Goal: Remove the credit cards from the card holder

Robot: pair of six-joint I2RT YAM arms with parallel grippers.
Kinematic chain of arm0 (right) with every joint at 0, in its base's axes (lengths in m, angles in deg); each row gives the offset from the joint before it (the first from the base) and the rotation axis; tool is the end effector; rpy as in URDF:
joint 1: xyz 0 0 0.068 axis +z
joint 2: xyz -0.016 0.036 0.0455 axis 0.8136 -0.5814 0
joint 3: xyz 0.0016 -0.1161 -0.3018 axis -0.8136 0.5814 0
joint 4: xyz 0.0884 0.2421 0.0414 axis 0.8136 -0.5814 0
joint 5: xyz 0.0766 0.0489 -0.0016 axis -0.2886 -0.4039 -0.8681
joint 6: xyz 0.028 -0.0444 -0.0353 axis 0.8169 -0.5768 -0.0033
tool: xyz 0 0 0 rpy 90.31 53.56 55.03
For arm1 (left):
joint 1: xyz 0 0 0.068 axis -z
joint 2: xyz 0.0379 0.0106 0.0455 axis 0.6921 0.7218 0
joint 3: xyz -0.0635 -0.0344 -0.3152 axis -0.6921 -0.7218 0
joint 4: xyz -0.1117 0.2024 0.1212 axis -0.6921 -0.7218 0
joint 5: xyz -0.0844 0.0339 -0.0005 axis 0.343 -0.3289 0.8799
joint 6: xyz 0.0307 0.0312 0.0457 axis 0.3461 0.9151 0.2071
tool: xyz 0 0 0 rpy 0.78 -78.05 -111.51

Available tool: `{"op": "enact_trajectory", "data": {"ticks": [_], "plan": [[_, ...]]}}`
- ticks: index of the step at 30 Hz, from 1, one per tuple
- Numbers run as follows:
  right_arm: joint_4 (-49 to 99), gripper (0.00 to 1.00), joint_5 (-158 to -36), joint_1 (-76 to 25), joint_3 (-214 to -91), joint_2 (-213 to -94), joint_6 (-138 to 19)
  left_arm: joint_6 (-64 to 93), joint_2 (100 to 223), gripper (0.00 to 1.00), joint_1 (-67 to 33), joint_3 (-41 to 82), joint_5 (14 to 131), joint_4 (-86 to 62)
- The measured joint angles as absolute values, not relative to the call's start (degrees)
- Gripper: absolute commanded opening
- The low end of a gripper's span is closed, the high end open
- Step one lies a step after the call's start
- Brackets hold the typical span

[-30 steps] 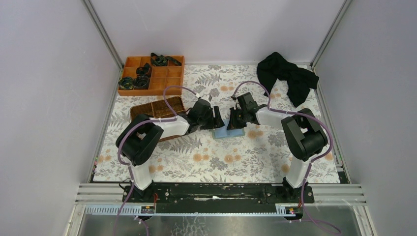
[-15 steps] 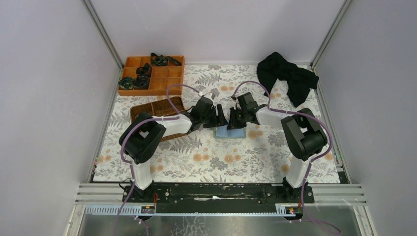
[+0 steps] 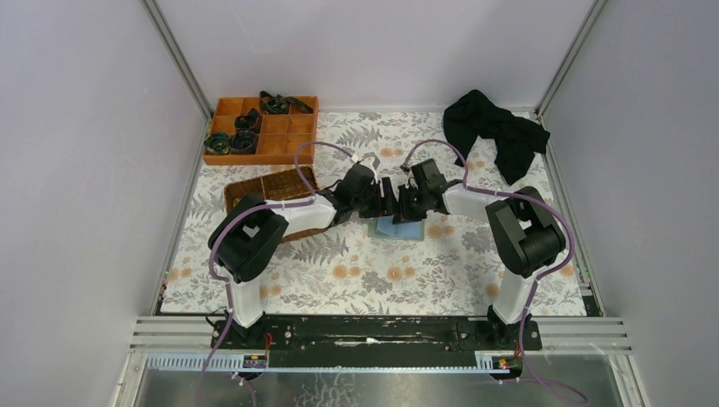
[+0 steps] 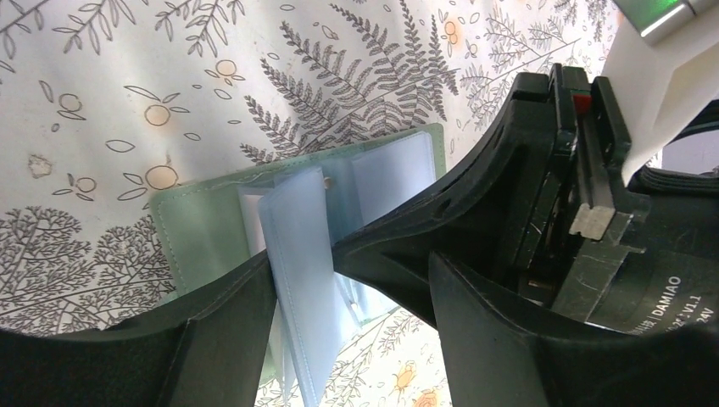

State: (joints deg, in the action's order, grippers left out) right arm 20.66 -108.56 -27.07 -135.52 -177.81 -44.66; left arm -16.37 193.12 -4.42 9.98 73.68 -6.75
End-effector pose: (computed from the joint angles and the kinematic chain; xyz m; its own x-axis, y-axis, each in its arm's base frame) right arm 0.3376 0.1927 0.1884 -0.8712 -0.0601 -0.4872 -0.3171 0.8265 0.4650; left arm 0.3215 -0.2744 0.2069 -0.8432 -0.1692 -0.5102 0.2126 0.7668 -0.6057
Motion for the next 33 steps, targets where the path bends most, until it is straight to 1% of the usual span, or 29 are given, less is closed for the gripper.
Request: {"op": "enact_trajectory", "data": {"ticks": [13,25,33], "plan": [[17.36,0.00,-105.50,-27.07,-133.71,-172.30,-44.75,-17.55,191.76,0.71,-3.48,10.61,76.26,-6.47],[18.45,0.00,-106.09,-27.10,-132.81,-171.71,-44.05,-17.90,190.95,0.71,-3.33,10.59,77.42,-6.34],[16.51,0.00,-103.23,-28.80,-129.62,-162.86,-43.46,-19.43,190.93,0.71,-2.78,11.38,81.11,-2.66]]}}
